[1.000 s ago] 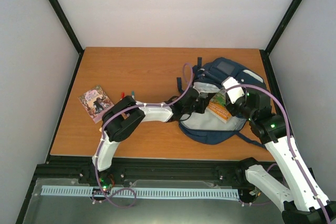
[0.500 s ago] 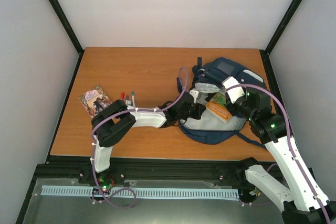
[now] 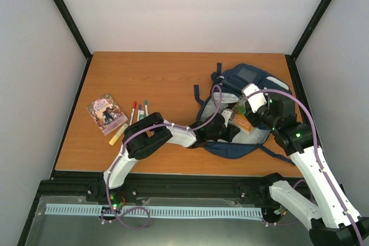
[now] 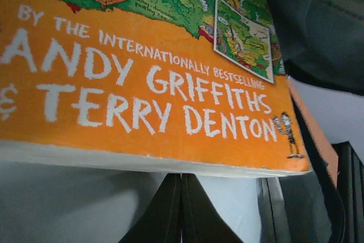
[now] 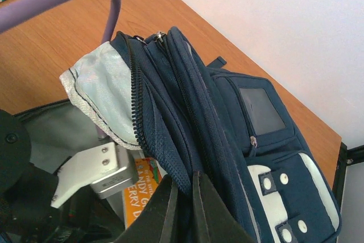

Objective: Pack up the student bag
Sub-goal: Place the book in the student bag.

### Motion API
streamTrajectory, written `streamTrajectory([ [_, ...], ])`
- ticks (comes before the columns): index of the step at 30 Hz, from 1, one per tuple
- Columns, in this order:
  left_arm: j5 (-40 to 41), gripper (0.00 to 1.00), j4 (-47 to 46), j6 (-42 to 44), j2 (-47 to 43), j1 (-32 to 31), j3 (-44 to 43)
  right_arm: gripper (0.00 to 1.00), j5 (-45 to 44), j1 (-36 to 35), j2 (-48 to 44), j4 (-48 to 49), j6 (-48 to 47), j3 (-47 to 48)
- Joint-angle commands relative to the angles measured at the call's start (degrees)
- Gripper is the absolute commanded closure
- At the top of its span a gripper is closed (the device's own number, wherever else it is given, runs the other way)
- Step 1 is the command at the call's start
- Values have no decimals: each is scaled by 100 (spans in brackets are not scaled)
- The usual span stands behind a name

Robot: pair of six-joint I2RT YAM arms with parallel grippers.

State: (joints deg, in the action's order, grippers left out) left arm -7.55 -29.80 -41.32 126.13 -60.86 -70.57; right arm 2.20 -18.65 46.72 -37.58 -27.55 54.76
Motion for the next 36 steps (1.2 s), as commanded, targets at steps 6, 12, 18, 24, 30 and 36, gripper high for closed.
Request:
streamTrajectory([
  [6, 585, 99, -309, -614, 726, -31, -1378, 97, 144, 29, -80, 477, 92, 129],
  [12, 904, 99, 9, -804, 1009, -22, -1976, 97, 30, 29, -116, 482, 38, 75],
  [18, 752, 99, -30, -810, 424, -22, -1193, 97, -222, 33, -198, 586, 37, -118],
  [24, 574, 95, -65, -620, -763, -22, 38, 97, -398, 31, -93, 649, 65, -89],
  [30, 675, 86, 814, -455, -1788, -22, 775, 97, -162, 29, -31, 517, -74, -166],
  [36, 1245, 54, 1877, -52, -2914, 124, 1787, 97, 516, 29, -145, 83, -918, -588],
])
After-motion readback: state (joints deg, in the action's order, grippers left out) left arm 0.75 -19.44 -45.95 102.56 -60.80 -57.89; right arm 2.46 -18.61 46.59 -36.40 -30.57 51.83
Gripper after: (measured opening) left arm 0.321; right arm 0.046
